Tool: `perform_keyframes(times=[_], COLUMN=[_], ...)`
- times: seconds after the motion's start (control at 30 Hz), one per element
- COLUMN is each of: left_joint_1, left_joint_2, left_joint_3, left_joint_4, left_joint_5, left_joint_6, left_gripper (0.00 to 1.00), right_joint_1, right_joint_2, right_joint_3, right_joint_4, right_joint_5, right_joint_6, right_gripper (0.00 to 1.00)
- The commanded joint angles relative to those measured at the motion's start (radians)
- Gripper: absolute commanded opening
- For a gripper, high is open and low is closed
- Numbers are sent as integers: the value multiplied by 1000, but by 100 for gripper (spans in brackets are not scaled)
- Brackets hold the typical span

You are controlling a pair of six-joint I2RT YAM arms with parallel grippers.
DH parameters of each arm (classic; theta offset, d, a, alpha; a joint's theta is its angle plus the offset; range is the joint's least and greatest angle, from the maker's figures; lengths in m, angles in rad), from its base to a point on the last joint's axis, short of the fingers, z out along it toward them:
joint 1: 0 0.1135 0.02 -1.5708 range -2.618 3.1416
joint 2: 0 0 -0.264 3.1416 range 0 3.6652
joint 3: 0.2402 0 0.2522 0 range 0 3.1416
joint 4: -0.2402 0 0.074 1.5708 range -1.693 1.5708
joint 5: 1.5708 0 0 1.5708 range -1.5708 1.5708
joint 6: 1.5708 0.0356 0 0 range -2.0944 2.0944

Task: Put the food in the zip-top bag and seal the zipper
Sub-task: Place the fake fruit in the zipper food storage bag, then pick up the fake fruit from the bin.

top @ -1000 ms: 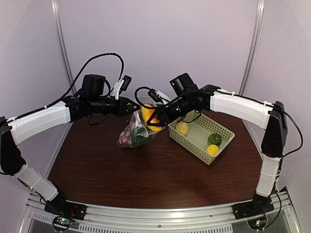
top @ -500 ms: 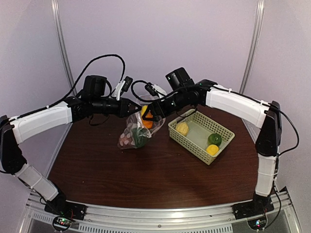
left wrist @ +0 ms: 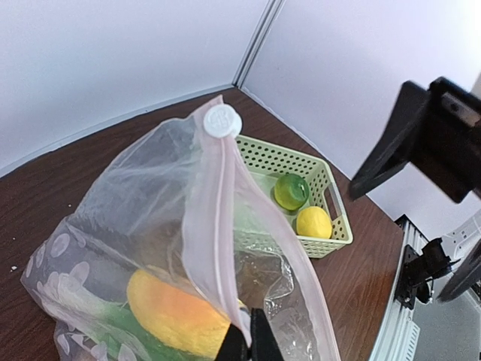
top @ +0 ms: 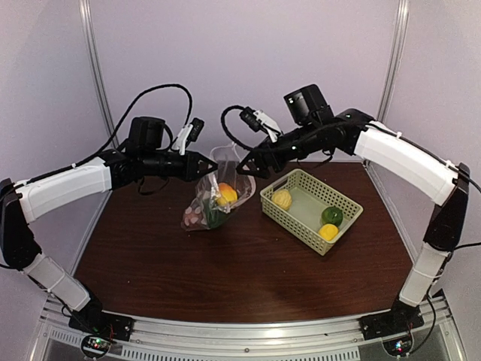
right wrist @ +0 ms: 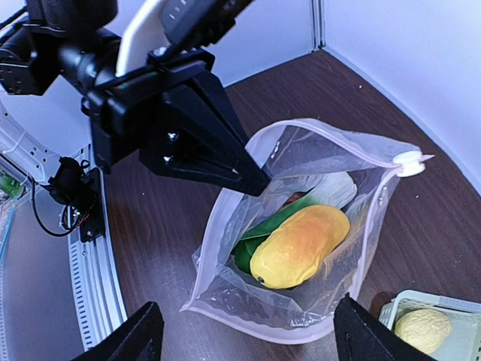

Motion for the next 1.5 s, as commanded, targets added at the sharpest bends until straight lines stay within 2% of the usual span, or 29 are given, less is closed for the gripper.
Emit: perform_keyframes(times=[0.0,0.23,0.3,0.37,0.43,0.5,0.6,0.67,0.73,0.83,1.0,1.2,1.3,1.47], left_joint_1=[35,164,166,168,182,200,195,205,241,247,240,238,234,192], left_joint_2=[-13,-60,-54,-61,-86,-95,10,37,-7,-11,55,108,127,149], left_joint_3=[1,32,90,149,162,157,261,330,264,225,222,162,152,149], left_joint_4=[27,-12,-112,-208,-231,-233,-361,-410,-338,-332,-312,-192,-179,-176], left_joint_5=[-31,-35,-106,-240,-314,-276,-88,-168,-197,-48,67,237,264,271], left_joint_6=[4,80,170,245,289,292,283,230,222,240,198,89,68,72], left_gripper=[0,0,0,0,0,0,0,0,0,0,0,0,0,0], right_joint_1=[-64,-286,-338,-360,-367,-371,-388,-406,-412,-415,-416,-414,-414,-413], right_joint_2=[-119,-278,-306,-336,-362,-379,-396,-391,-375,-346,-267,-106,-33,91], right_joint_3=[-86,-311,-343,-371,-398,-424,-459,-466,-459,-468,-502,-441,-411,-358], right_joint_4=[-23,68,78,80,78,79,88,71,27,-26,-39,-52,7,102], right_joint_5=[-13,-85,-106,-101,-95,-83,-48,-8,35,97,209,136,102,42], right_joint_6=[-92,-59,-48,-56,-68,-72,-76,-91,-129,-192,-218,-200,-139,-24], right_gripper=[80,79,79,79,79,79,79,79,79,79,78,77,85,86])
